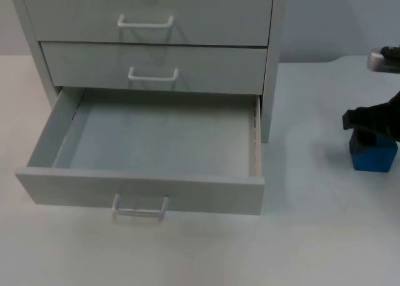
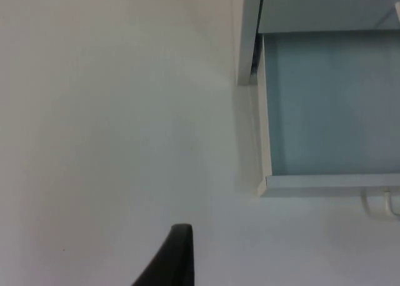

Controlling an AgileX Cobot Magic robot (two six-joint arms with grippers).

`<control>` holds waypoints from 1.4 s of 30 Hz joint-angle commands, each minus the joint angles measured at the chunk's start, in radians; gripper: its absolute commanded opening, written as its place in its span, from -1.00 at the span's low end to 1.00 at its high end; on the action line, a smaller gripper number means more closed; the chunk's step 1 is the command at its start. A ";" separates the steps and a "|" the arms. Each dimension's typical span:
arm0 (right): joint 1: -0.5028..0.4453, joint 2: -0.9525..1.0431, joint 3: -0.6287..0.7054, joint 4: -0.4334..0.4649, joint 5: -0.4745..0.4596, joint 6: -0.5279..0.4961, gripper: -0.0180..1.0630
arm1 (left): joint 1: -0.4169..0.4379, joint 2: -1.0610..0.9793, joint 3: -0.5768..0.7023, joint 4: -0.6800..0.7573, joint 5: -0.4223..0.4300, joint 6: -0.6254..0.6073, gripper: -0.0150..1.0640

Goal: Open the drawer with the left hand, place the block into the drawer with the right hand, then close the drawer with the left hand.

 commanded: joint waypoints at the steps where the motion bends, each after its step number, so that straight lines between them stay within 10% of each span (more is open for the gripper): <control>1: 0.006 -0.001 -0.005 -0.004 -0.017 0.003 -0.01 | 0.003 -0.006 -0.002 0.006 -0.011 0.003 0.97; 6: 0.006 -0.023 -0.005 -0.004 -0.028 -0.002 -0.96 | 0.003 -0.006 -0.002 0.008 -0.011 0.003 0.97; 22: 0.054 -0.460 -0.001 -0.016 0.303 -0.074 -0.97 | 0.003 -0.006 -0.002 0.010 -0.015 0.003 0.97; 42: 0.385 -0.508 -0.001 -0.034 0.268 0.069 -0.97 | 0.003 -0.006 -0.002 0.010 -0.017 0.003 0.97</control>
